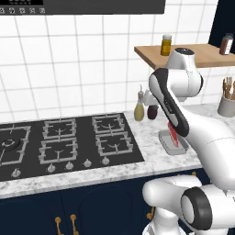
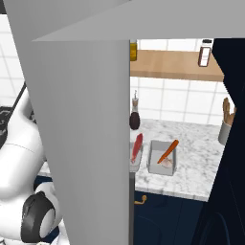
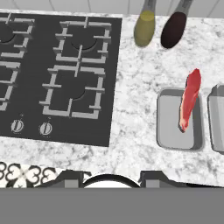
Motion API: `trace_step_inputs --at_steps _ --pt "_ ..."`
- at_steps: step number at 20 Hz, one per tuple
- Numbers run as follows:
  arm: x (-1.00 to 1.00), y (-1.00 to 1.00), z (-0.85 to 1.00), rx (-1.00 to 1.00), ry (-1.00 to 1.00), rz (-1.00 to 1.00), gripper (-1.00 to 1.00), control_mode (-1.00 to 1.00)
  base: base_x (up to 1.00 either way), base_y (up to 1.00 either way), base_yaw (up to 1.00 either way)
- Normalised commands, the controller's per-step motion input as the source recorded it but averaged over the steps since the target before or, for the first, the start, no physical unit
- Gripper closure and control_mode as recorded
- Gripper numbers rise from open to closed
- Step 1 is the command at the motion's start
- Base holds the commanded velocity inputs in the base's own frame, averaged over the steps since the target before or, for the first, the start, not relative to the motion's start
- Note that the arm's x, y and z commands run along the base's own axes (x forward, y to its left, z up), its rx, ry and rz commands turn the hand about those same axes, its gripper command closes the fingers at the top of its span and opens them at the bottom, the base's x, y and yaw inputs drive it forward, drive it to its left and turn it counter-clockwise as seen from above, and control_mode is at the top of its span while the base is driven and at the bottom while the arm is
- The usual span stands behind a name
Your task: Take the meat container that has the steak and place it on the second highest rack of the freezer. Then take the vegetable container that has the carrot and garlic and place it on the highest rack of the freezer.
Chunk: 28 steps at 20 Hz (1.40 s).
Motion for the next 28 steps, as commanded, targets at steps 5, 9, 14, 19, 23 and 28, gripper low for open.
trace_step_inputs --at_steps 5,9,14,19,23,28 --pt "-0.18 0.00 0.00 0.00 0.00 0.00 -1.00 -1.00 0.00 0.00 0.00" --pt "-0.08 -0.11 -0.14 0.00 0.00 -0.05 -1.00 -1.00 0.00 0.00 0.00" --pt "0.22 -0.60 -0.35 0.01 0.06 -0.26 -1.00 -1.00 0.00 0.00 0.00" --pt "0.39 -0.66 -0.45 0.01 0.13 -0.46 -1.00 -1.00 0.00 0.00 0.00" --pt "0.46 -0.81 -0.55 0.12 0.14 -0.44 -1.00 -1.00 0.00 0.00 0.00" --pt "0.50 -0.68 -0.47 0.15 0.09 -0.41 -1.00 -1.00 0.00 0.00 0.00"
